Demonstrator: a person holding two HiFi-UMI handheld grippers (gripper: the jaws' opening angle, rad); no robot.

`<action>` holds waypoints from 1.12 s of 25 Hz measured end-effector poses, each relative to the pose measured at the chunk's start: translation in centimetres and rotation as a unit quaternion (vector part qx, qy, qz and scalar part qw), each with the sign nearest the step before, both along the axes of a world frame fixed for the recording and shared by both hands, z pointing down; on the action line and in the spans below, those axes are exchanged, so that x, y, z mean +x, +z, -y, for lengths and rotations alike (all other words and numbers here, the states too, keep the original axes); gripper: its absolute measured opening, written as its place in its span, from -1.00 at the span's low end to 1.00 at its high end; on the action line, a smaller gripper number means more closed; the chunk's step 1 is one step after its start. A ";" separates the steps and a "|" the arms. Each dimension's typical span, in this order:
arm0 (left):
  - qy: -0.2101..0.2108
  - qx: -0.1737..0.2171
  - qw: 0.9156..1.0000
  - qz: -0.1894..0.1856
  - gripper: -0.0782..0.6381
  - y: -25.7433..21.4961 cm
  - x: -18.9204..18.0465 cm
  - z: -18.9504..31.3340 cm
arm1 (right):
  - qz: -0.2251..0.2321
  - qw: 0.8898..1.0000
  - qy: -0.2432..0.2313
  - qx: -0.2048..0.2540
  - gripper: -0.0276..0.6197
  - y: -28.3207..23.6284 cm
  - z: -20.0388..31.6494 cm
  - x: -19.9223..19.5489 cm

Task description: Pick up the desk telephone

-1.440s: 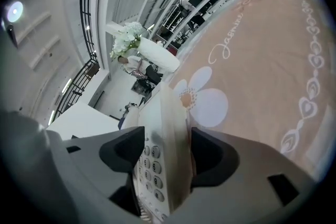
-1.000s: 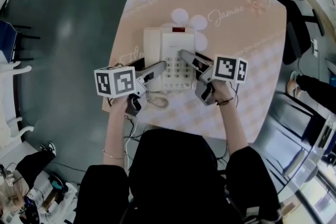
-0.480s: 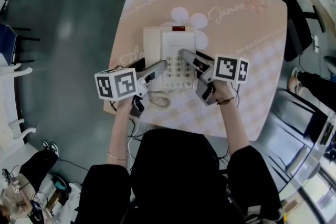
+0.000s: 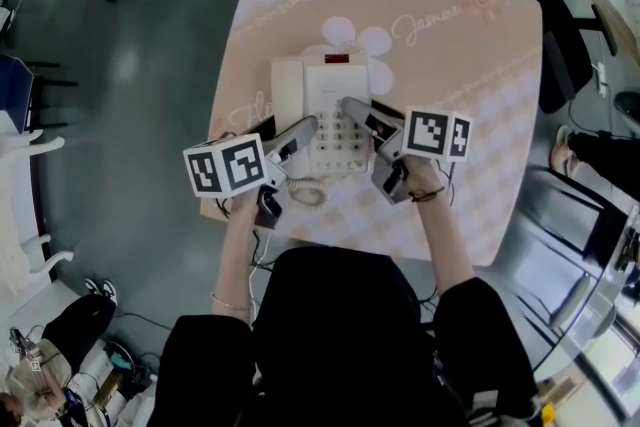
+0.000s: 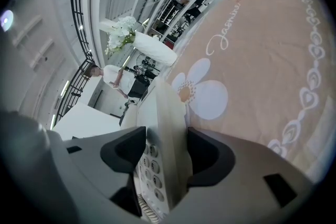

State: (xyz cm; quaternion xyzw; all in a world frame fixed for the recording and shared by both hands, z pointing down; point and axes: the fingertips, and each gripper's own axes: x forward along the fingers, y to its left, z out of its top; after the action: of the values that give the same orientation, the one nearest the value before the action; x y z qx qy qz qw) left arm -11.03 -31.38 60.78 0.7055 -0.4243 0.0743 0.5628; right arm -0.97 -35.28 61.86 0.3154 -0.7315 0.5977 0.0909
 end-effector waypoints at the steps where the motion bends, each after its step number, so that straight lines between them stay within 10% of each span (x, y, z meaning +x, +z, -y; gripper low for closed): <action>1: -0.001 0.000 1.000 0.001 0.18 -0.1 0.0 -0.1 | 0.000 1.000 0.001 0.000 -0.18 -0.1 -0.1 0.0; 28: -0.028 0.043 0.999 0.004 0.16 -10.8 1.5 -4.0 | 0.000 0.997 0.020 0.075 -0.21 -11.4 -3.3 1.9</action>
State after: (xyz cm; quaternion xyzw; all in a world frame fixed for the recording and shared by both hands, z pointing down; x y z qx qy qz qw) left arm -9.52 -27.37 50.02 0.7167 -0.4488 0.0430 0.5320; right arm 0.90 -31.93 50.46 0.3357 -0.7680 0.5426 0.0554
